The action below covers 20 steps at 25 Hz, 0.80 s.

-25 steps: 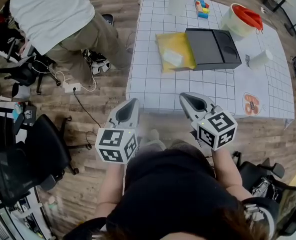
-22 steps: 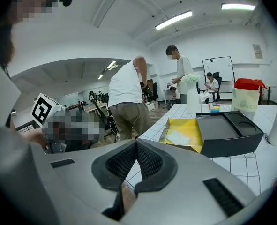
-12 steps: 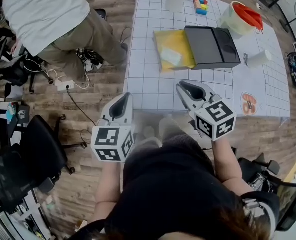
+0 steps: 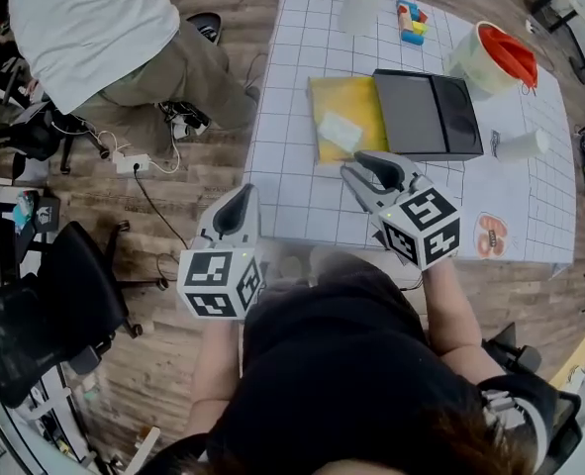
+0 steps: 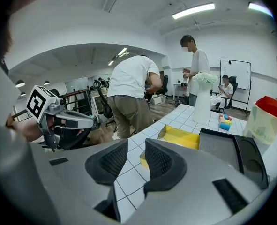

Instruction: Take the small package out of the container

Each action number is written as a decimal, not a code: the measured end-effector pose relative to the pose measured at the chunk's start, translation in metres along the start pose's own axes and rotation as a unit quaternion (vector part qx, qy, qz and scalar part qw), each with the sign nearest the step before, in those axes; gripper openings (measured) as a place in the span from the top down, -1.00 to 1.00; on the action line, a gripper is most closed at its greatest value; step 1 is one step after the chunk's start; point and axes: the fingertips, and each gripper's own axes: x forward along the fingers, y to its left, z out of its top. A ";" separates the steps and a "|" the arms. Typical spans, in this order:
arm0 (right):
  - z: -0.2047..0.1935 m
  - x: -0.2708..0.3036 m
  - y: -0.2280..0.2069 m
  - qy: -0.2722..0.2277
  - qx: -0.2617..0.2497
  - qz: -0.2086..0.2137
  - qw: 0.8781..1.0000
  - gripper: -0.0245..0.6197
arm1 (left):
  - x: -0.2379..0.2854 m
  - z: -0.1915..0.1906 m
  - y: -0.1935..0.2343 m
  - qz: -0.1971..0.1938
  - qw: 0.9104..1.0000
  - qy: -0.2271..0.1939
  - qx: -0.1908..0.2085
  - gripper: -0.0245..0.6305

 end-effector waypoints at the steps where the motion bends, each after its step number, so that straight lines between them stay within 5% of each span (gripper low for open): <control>1: 0.001 0.002 -0.006 0.003 -0.002 0.001 1.000 0.51 | 0.005 0.002 0.000 0.002 1.000 0.000 -0.003 0.84; 20: -0.028 0.081 -0.080 0.141 -0.065 0.036 0.987 0.39 | 0.101 0.019 0.002 0.011 0.999 0.040 -0.012 0.84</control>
